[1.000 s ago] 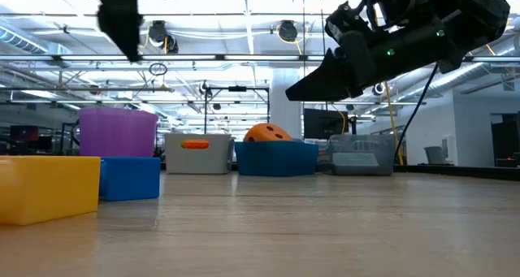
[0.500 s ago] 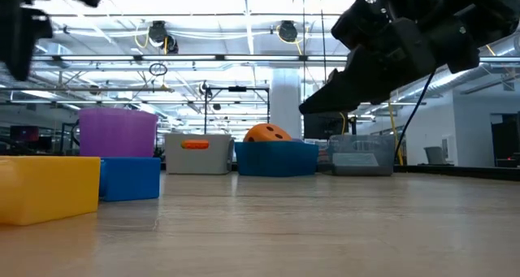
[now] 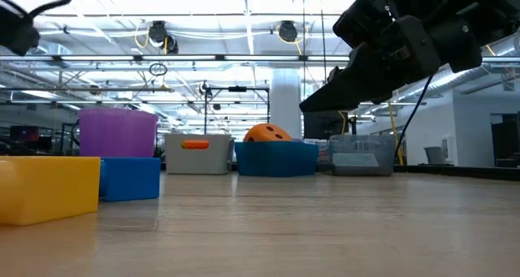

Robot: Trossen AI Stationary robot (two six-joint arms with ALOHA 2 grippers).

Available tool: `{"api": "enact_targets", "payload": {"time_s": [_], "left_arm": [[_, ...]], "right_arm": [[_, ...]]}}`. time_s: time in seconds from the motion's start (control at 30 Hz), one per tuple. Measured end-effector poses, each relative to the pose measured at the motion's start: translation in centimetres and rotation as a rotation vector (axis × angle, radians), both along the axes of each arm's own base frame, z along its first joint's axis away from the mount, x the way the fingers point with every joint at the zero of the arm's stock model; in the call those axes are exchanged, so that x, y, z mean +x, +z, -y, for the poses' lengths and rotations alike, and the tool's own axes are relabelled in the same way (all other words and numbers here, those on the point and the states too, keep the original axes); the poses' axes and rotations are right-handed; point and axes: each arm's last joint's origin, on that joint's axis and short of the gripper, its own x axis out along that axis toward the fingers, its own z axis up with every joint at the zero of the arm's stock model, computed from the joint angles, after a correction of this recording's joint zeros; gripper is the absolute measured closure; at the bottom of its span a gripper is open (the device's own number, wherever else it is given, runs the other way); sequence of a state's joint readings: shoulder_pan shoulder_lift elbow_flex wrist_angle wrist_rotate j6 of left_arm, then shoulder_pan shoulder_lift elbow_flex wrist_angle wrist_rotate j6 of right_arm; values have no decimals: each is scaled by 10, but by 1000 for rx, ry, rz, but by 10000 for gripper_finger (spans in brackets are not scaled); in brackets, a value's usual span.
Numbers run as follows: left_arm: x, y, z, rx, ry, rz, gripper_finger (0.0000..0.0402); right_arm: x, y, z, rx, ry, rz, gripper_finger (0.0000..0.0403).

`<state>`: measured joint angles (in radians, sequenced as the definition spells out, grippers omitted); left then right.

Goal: Pick & Place Toys
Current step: Put the green game piece into the gray bin

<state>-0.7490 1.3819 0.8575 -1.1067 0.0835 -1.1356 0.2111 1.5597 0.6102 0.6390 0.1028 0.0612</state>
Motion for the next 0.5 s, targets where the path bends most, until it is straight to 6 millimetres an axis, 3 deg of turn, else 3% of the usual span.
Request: {"api": "enact_targets", "payload": {"time_s": [0.5], "left_arm": [[-8,-20,-7,19,59,-44,158]], "right_arm": [[0,0,0,-26,11,2,248]]}}
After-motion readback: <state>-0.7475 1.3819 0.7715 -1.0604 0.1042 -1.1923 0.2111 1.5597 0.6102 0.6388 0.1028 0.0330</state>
